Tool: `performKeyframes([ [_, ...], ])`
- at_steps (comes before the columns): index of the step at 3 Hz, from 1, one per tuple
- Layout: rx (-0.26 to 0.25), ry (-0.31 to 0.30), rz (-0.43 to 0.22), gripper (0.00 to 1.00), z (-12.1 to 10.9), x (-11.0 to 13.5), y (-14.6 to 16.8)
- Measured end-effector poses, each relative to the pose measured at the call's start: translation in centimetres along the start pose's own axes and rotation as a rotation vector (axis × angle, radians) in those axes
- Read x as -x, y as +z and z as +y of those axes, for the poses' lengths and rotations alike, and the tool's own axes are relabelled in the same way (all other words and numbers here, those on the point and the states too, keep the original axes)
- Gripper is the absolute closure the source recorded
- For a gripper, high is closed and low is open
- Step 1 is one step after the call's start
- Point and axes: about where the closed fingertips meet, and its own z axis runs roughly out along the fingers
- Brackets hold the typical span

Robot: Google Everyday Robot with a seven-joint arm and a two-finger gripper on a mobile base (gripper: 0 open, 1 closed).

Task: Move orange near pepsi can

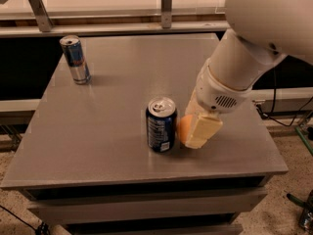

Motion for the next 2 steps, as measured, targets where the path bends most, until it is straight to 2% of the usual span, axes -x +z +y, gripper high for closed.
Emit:
performKeyframes([
  [1,-0.001,-0.002,0.000,0.00,0.02,0.08,-0.02],
  [2,-0.001,-0.002,0.000,0.00,0.02,0.08,-0.02],
])
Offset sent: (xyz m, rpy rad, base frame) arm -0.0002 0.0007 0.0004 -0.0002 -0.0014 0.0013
